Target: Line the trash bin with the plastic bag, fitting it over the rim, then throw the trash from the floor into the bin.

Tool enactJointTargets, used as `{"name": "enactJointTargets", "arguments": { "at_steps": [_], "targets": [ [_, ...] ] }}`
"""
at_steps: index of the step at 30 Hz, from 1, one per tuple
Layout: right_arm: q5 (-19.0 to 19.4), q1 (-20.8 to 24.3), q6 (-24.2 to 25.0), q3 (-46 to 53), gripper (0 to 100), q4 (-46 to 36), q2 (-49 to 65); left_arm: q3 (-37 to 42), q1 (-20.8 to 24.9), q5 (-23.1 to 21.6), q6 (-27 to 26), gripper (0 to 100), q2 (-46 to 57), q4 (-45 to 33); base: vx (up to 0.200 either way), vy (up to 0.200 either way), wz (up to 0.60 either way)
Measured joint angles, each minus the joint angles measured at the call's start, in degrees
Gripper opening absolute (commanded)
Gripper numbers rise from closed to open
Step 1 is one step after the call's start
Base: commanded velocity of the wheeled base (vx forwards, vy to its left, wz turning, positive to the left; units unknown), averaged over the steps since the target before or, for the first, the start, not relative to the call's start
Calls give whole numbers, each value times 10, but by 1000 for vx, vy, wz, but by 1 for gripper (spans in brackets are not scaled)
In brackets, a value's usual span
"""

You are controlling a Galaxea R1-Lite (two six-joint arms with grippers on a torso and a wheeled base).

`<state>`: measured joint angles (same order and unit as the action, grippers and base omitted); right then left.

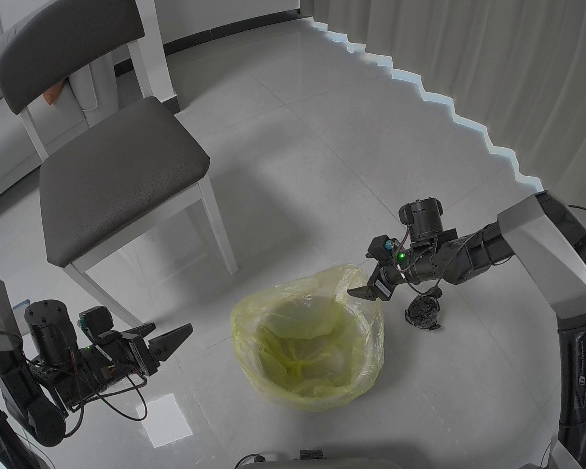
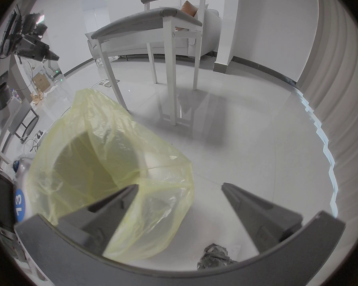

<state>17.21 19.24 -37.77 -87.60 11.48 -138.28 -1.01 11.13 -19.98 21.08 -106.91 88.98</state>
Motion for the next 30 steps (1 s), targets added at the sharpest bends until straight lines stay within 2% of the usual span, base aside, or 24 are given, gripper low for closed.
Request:
{"name": "enactJointTargets", "arguments": {
  "at_steps": [6, 15, 21, 30],
  "targets": [
    [0, -15, 4, 66, 100, -1, 75, -2, 2, -1, -10, 100, -16, 0, 0, 0, 0],
    [-13, -27, 52, 163, 100, -2, 165, -61, 11, 2, -65, 100, -114, 0, 0, 0, 0],
    [-29, -32, 60, 212, 100, -1, 203, -146, 15, 20, -106, 100, -201, 0, 0, 0, 0],
    [-37, -25, 61, 286, 100, 9, 229, -273, 41, 39, -118, 100, -295, 0, 0, 0, 0]
  ]
}}
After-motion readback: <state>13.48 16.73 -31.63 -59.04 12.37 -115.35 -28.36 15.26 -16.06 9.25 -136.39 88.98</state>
